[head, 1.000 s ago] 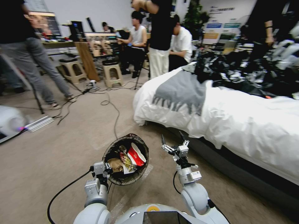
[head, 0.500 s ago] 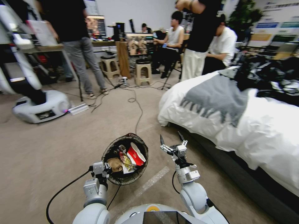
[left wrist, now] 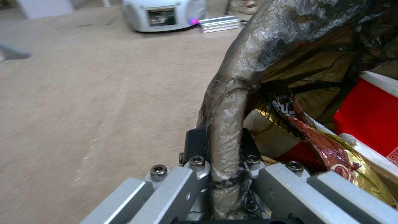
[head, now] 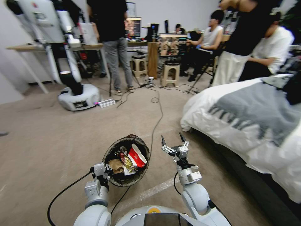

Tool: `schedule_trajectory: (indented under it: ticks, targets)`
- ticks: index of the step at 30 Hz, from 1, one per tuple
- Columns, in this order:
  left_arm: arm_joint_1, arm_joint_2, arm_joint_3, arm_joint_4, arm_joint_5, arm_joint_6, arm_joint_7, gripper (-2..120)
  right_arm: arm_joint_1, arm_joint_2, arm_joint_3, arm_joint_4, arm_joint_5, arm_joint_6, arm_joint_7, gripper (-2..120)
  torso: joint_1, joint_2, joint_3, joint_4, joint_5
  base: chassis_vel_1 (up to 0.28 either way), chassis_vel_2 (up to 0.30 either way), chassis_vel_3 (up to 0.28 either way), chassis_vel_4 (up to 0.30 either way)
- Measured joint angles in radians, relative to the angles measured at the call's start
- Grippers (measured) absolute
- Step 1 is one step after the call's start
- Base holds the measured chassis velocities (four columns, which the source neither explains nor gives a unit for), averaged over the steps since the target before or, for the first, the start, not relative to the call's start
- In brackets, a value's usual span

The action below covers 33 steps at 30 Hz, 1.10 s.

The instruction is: Pick up the trash bin, then pick up the garbage from the floor and place it into the trash bin.

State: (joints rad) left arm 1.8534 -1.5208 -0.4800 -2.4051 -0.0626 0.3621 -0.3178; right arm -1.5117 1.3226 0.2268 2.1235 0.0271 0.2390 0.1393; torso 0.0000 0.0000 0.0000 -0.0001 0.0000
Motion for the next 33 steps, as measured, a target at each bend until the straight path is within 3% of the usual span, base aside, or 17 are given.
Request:
schedule_trajectory:
  ticks: [21,33]
  targets:
    - [0.004,0.0,0.013,0.01,0.011,-0.017,-0.001,0,-0.005,0.002,-0.01,-0.001,-0.02,0.006,-0.013,100,0.0,0.0,0.0,0.0002,0.0,0.119,0.121,0.122,0.123]
    - [0.004,0.006,0.028,0.024,-0.007,-0.006,-0.002,0,-0.002,0.004,-0.011,-0.003,-0.022,0.009,-0.018,100,0.0,0.0,0.0,-0.0002,0.0,0.019,0.017,0.014,0.019]
